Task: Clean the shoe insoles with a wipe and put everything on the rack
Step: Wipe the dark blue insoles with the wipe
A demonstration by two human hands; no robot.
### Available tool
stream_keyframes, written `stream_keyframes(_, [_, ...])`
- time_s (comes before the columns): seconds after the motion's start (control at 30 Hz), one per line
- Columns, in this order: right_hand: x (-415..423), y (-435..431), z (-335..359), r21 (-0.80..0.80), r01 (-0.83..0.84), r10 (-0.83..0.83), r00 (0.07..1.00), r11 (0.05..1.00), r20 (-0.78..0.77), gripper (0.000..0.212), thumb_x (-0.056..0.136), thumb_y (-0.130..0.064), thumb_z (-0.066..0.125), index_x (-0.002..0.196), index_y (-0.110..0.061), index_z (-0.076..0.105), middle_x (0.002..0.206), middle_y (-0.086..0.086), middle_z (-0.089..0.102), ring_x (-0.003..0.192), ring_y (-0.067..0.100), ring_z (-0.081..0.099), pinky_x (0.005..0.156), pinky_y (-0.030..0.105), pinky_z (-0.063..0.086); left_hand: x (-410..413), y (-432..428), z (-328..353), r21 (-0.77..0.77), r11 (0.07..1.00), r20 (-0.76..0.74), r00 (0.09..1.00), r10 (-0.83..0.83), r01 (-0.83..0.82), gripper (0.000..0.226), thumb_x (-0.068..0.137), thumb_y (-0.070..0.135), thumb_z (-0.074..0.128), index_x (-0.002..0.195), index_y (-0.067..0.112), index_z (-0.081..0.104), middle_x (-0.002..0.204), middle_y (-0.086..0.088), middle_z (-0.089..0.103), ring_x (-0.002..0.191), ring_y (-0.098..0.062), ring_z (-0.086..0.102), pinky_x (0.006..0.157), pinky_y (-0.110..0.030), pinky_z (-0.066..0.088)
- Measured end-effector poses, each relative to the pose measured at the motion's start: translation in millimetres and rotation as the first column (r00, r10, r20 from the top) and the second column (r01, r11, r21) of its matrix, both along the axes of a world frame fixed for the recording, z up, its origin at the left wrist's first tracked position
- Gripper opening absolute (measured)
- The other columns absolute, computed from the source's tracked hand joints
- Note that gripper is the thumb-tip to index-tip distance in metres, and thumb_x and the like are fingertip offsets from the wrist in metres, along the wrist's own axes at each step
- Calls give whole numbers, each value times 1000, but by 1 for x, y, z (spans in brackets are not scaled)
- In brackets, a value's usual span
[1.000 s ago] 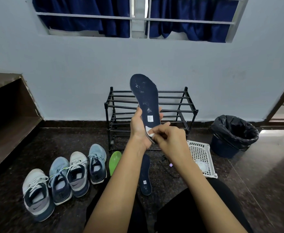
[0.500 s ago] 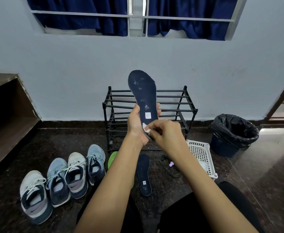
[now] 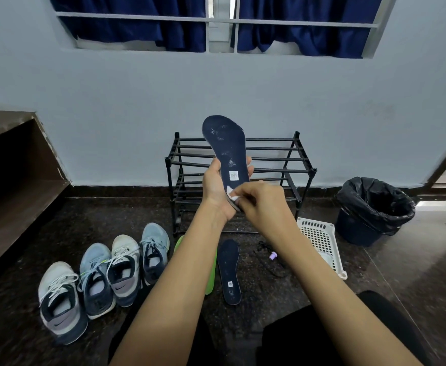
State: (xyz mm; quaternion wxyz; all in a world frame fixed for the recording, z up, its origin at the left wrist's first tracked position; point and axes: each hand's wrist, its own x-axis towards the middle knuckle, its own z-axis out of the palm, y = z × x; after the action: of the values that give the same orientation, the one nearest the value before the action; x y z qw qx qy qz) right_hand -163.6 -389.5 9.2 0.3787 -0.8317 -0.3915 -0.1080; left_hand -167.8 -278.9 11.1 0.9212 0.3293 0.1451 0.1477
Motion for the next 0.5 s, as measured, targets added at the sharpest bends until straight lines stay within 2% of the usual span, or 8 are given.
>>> stream_keyframes(0.07, [-1,0,3,29,7,-9,998,1000,61,18,82,-1,60,87,-12,73,82,9,71,80,28,63,74,32,49,0,-6,1,-2,1000,12,1000,-11,11,45,101,41,39,103,8,68,107,-12,66,80,-20,66,86,-37,51])
stream_keyframes(0.2, [1,3,11,-57,30,-17,976,998,219,22,79,4,53,88,-7,71,86,20,65,78,37,63,66,42,53,-2,-13,6,6,999,31,999,-43,43,43,98,40,45,93,6,71,93,-9,69,78,-18,65,78,-31,51])
stream_keyframes(0.4, [0,-5,9,-90,15,-6,995,996,97,22,85,1,56,91,-13,72,85,14,67,77,29,62,70,30,47,-5,-5,5,1,1000,67,998,4,-4,36,100,35,42,96,8,65,92,-9,65,73,-20,63,66,-28,50])
stream_keyframes(0.5, [-1,-5,7,-89,23,-12,992,996,127,22,85,1,56,92,-13,72,88,13,66,80,29,60,71,28,43,-5,-4,7,28,999,73,997,21,-23,36,99,38,43,93,11,65,85,-7,65,72,-19,62,63,-29,50])
